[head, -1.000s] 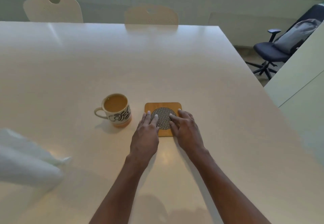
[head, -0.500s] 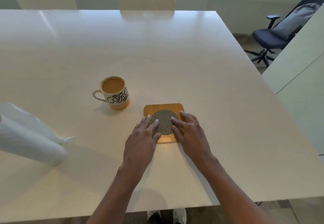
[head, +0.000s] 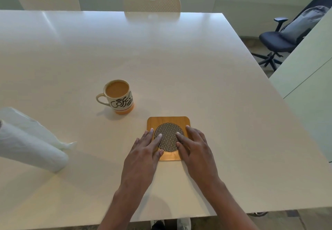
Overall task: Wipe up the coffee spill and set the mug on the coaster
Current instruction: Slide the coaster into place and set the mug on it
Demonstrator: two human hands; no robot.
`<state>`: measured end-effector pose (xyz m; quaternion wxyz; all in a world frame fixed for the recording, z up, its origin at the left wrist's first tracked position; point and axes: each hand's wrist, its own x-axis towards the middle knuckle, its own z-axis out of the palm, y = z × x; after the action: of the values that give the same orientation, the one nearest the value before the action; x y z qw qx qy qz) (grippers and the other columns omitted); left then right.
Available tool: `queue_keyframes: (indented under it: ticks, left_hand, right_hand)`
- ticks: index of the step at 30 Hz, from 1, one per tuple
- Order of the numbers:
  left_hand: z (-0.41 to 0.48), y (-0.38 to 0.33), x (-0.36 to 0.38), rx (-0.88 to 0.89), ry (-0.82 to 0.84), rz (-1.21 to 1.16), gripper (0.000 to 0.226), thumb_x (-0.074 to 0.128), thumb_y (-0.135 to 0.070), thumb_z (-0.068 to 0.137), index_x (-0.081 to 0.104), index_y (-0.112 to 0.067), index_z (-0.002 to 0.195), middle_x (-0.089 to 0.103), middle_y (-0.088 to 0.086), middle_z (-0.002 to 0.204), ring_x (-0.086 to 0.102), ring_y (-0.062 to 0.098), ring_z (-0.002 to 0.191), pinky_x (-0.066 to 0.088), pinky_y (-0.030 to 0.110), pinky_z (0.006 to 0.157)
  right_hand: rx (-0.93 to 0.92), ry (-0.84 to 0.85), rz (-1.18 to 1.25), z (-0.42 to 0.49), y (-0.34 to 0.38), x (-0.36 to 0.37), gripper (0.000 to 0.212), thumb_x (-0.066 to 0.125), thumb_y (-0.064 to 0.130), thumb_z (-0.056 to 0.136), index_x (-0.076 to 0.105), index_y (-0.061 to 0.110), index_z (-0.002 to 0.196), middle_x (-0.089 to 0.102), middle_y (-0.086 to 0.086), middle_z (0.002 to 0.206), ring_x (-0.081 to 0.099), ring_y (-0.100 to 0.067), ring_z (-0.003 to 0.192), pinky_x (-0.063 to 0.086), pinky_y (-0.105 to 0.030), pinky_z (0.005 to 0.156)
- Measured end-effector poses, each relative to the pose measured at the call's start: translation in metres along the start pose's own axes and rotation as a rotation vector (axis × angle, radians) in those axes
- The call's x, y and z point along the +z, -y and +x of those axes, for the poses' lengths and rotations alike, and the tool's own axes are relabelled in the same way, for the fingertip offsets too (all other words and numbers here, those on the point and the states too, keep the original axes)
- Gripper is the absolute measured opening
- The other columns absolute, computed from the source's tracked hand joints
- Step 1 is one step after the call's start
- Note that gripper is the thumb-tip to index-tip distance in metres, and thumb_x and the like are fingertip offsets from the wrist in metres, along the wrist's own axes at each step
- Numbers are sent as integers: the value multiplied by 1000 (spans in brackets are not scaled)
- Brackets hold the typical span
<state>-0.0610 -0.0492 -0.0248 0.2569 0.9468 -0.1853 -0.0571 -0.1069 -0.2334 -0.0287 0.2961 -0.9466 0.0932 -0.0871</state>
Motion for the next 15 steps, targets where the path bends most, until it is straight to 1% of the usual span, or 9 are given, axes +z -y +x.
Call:
queue_keyframes:
  ticks: [6,10,13,15]
  left_hand:
    - [-2,2,1,16,-2,-20,58,51,-39,109,34,-34,164,20,-6,176,12,7,164,3,25,130]
    - [-4,1,3,19,-33,-54,57,50,-36,110,33,-32,164,22,-8,176,9,3,163,-1,26,131]
    - [-3,-1,2,28,-78,-98,58,52,-34,109,34,-28,164,25,-9,174,9,1,163,0,25,131]
    - [-1,-3,1,40,-113,-124,59,53,-32,109,34,-27,165,23,-9,174,6,-1,162,0,26,132]
  right_hand:
    - [8,-3,-12,-4,1,1,40,66,27,105,66,23,145,54,-7,160,40,-18,154,50,-32,110]
    - [20,-4,-2,-3,3,0,49,62,30,107,55,23,155,49,-3,164,37,-15,155,45,-33,117]
    - [9,-26,6,1,8,-1,53,63,31,106,51,20,157,47,-2,165,38,-16,156,43,-36,121]
    - [-6,-29,18,6,14,-2,55,62,31,106,49,18,158,46,-1,166,37,-16,157,42,-38,124]
